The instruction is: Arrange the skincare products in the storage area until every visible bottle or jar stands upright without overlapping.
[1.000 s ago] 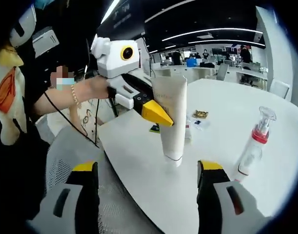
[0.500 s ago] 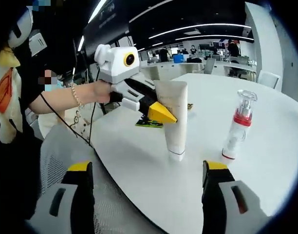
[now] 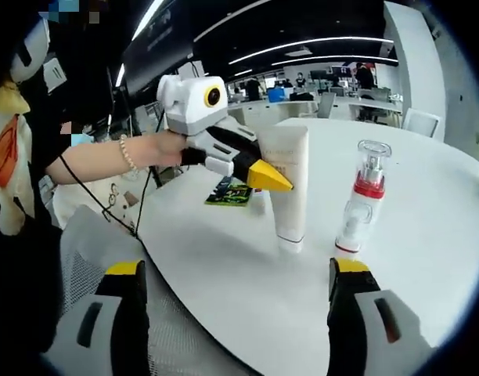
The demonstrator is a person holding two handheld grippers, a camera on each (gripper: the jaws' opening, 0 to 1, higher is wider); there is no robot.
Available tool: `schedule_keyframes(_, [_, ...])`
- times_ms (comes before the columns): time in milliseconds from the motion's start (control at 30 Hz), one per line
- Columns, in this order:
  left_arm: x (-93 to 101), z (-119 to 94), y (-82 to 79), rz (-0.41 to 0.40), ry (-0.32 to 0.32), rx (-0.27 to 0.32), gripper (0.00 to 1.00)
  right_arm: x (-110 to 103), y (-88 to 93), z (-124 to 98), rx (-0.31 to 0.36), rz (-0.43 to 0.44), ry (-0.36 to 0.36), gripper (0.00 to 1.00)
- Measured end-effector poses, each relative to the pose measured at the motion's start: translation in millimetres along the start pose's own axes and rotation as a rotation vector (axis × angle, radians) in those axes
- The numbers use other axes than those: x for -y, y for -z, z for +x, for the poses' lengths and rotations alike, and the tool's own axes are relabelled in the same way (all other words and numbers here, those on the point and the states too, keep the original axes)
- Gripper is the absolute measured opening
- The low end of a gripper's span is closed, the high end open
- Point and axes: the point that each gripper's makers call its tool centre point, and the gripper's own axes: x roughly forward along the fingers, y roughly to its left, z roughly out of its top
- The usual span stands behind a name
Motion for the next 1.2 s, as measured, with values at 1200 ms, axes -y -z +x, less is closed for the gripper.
schedule_keyframes(1200, [-20.2, 40, -22.2, -0.001, 0.055, 0.084, 0.19, 29, 1.1, -19, 0.064, 0.073, 0.107, 0.96])
